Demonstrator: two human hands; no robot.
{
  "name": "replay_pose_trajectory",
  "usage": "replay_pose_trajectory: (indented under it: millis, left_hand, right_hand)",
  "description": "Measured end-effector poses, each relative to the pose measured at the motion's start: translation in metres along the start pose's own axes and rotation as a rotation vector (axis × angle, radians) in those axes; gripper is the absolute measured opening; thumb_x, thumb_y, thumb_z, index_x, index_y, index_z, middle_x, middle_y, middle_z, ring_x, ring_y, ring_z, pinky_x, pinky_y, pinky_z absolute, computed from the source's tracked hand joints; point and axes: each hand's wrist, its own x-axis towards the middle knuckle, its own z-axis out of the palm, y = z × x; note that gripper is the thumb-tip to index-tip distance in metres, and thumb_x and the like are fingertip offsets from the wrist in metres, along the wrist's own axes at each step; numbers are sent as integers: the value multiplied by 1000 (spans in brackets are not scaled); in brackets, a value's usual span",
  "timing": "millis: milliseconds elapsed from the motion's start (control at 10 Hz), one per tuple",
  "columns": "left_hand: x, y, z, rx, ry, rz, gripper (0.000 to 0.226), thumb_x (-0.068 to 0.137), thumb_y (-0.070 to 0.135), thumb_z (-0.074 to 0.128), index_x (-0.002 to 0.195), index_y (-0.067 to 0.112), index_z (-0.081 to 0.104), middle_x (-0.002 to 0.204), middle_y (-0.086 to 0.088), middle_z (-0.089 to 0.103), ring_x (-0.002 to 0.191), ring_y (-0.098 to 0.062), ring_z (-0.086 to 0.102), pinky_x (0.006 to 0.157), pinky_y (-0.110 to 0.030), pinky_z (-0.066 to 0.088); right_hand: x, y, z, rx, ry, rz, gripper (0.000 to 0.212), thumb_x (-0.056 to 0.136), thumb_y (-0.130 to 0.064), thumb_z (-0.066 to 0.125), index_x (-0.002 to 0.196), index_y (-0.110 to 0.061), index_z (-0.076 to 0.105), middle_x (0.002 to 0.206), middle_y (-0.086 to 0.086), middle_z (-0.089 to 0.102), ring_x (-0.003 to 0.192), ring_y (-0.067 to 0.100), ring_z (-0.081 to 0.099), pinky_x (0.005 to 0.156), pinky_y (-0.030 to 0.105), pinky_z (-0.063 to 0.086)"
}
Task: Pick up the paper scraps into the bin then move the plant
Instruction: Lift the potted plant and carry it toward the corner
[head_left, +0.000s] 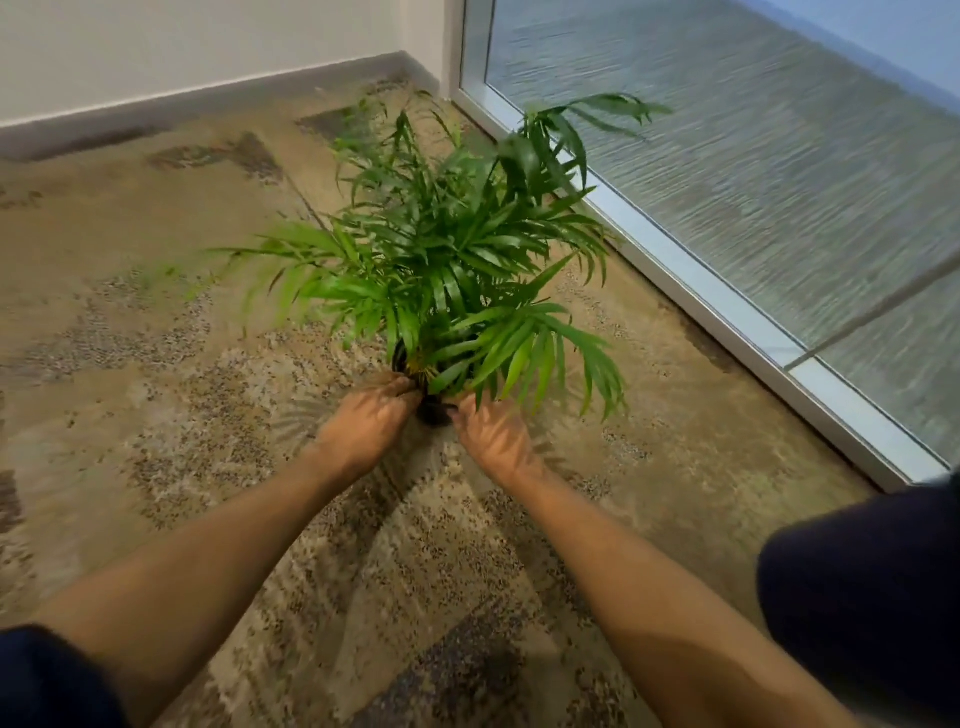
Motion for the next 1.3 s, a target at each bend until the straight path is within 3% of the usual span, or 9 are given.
replay_pose_trajectory:
  millis: [100,200,300,500,600,700,900,1100,1300]
  left_hand:
    - [6,2,-1,37,-57,-56,20,86,4,48,89,1,68,79,-15,64,74,-32,63,63,-35,49]
    - [8,8,-21,18,-53,-89,18,75,-3,70,92,3,71,83,-12,67,76,-30,65,62,-35,53]
    - [7,22,-47,-27,0,-43,25,72,-3,76,96,2,72,87,-12,68,78,-29,66,62,-33,55]
    - [18,50,-172,-82,167,78,21,85,7,65,105,2,68,101,-12,68,89,-27,66,73,-32,56]
    - [39,55,-276,-155,219,78,30,94,25,49,105,4,66,104,-12,66,96,-28,63,81,-34,52]
    - [54,55,-341,-225,262,92,22,90,20,58,101,3,68,98,-13,67,92,-29,64,79,-35,51]
    - [98,51,-461,-110,310,132,20,87,17,68,104,9,72,97,-5,70,87,-21,63,72,-27,48]
    - [144,75,-536,44,418,152,21,83,15,72,104,11,73,96,-8,71,85,-27,66,69,-38,55]
    - [198,93,-615,60,493,128,24,82,13,74,105,10,73,97,-11,73,88,-30,67,70,-42,57]
  right_hand:
    - [0,-4,0,169,-129,48,40,101,-24,47,130,2,54,129,26,57,118,42,55,98,51,45]
    - [-10,-4,-23,210,6,-86,23,96,-16,56,115,-9,68,112,10,68,104,27,61,88,36,49]
    - [-23,-2,-61,255,48,-134,19,93,-13,60,108,-9,71,106,7,69,100,24,59,86,34,46]
    - [-43,-27,-204,306,143,-266,18,88,-9,67,104,-6,73,103,10,72,97,27,63,88,35,47]
    - [-43,-52,-302,352,185,-260,20,89,-11,67,108,-7,73,109,10,70,103,25,62,95,37,48]
    - [-39,-70,-362,373,243,-284,20,88,-10,69,107,-7,73,109,10,70,103,25,63,94,37,49]
    - [-12,-92,-474,375,334,-364,22,88,-14,69,109,-11,73,107,3,70,99,17,63,90,25,46]
    - [17,-98,-561,306,360,-401,30,86,-27,72,112,-12,71,108,4,69,99,19,62,92,32,48]
    - [39,-97,-668,242,401,-445,27,89,-21,69,114,-10,70,112,5,69,102,19,63,92,29,47]
